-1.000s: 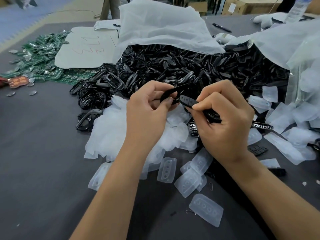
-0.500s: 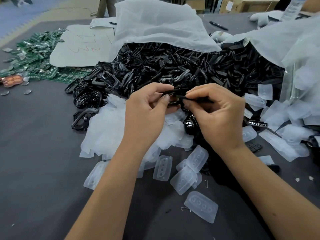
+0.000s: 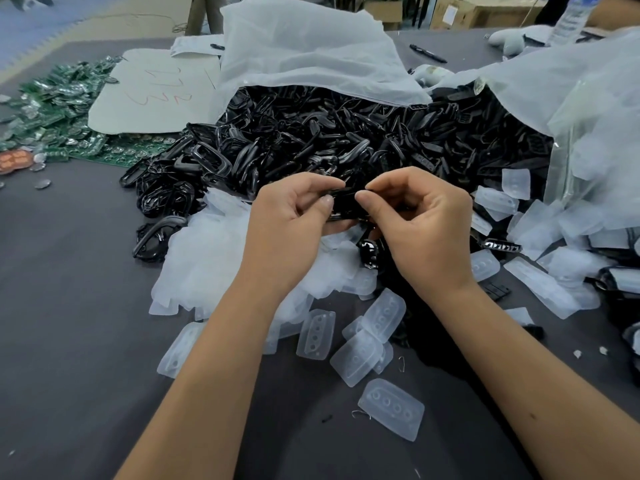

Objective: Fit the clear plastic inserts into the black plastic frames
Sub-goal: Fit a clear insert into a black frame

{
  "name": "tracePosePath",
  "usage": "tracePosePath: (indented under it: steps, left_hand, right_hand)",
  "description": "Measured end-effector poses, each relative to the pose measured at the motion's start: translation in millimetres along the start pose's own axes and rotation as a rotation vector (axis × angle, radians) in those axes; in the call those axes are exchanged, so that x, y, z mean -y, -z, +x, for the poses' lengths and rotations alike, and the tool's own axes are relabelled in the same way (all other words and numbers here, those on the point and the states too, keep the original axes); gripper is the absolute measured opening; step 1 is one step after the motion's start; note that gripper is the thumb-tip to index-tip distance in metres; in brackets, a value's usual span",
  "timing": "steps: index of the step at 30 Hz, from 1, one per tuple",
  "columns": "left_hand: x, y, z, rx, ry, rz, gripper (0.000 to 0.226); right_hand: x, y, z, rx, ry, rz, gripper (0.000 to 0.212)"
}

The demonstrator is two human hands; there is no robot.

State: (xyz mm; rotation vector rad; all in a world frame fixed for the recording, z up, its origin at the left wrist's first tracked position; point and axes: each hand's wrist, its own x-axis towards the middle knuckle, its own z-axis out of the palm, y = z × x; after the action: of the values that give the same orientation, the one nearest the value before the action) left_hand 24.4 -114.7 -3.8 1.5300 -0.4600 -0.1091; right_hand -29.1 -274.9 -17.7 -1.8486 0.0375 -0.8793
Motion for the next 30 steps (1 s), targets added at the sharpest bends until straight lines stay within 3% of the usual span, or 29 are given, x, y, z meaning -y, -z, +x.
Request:
tracePosePath:
  steps: [11,30]
  left_hand:
    - [-4.6,-0.8,0.4,0.006,0.023,-0.040,0.025]
    - [-5.6,-0.6,-0.6,0.030,0.040,-0.059,0.029]
  right_hand:
    - [2.8,-1.6,4.7,0.009,-0.137,0.086,0.008]
    - [-0.1,-1.3,4.6,0.079,-0.177,0.020,0.015]
